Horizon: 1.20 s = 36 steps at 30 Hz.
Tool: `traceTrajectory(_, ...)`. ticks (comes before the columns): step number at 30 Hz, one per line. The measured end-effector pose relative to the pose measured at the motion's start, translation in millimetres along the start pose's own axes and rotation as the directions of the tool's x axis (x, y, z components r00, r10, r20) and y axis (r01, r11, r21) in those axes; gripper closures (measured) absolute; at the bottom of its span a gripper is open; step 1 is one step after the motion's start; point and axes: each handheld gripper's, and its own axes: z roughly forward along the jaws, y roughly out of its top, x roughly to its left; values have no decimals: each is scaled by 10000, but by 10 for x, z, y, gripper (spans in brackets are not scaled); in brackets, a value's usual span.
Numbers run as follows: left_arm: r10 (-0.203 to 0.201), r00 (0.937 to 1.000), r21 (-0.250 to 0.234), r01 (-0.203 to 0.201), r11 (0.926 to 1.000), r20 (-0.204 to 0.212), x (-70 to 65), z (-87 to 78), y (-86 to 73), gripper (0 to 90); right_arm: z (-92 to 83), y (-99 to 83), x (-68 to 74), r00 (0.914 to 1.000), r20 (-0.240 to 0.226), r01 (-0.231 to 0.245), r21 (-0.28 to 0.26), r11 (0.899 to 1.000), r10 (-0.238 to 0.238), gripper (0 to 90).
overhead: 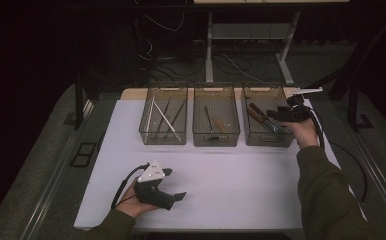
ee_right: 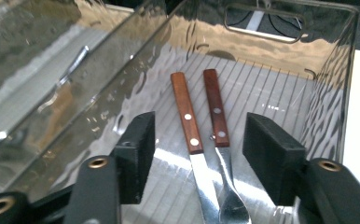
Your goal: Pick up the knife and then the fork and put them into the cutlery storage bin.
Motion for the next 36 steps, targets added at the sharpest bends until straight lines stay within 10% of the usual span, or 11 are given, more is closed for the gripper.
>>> traceTrajectory(18, -12, 9998, -97, 10, 10000, -176, 86, -16, 14, 72, -325, -26, 122, 9966, -799, -295, -1299, 9911, 192, 200)
traceTrajectory(36, 70, 9996, -112, -73, 9999, -267, 89, -38, 12, 73, -561, -396, 417, 9875, -1262, 751, -1494, 9859, -943, 177)
